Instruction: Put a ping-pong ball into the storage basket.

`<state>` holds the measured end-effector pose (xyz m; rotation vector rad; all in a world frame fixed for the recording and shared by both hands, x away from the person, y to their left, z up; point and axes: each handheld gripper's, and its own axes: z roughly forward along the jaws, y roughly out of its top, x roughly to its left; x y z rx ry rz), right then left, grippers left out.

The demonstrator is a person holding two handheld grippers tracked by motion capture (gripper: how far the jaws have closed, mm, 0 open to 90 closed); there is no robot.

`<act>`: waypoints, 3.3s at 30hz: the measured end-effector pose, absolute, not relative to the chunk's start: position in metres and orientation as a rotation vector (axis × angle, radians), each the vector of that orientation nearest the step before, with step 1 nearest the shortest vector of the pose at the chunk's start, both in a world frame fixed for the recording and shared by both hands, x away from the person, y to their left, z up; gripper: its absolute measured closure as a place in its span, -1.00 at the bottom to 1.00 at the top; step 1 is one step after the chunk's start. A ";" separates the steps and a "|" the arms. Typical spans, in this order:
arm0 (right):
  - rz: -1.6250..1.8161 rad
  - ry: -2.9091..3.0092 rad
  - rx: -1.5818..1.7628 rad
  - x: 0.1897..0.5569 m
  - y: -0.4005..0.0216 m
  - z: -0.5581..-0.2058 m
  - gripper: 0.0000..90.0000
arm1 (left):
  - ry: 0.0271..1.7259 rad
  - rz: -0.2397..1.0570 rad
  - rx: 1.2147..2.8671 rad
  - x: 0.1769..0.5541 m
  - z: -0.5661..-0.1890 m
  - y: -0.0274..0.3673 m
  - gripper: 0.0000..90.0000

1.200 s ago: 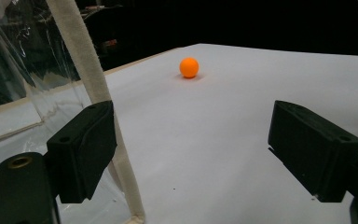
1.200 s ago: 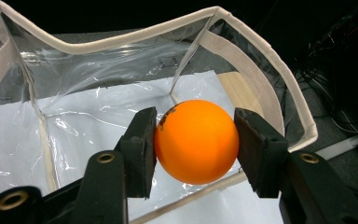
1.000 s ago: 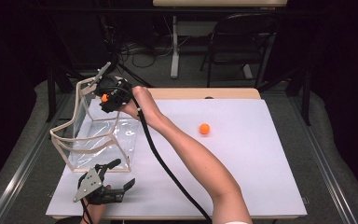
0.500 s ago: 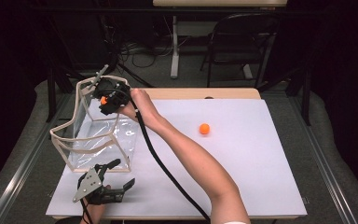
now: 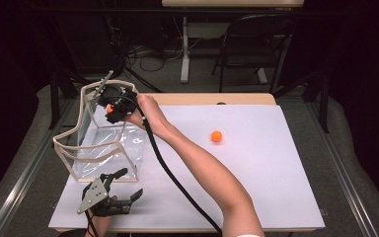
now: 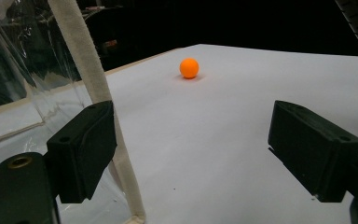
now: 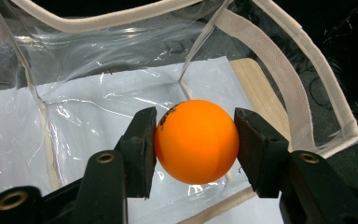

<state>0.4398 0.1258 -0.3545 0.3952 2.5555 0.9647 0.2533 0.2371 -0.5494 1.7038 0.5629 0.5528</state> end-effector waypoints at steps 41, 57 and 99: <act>0.929 2.584 0.388 0.438 0.133 -0.362 -0.02 | 0.561 0.553 1.705 0.254 -0.549 0.237 -0.65; 1.048 2.568 0.433 0.437 0.104 -0.348 -0.68 | 0.564 0.553 1.705 0.254 -0.549 0.237 -0.65; 1.134 2.511 0.569 0.415 -0.012 -0.391 -0.97 | 0.557 0.550 1.707 0.253 -0.549 0.235 -0.65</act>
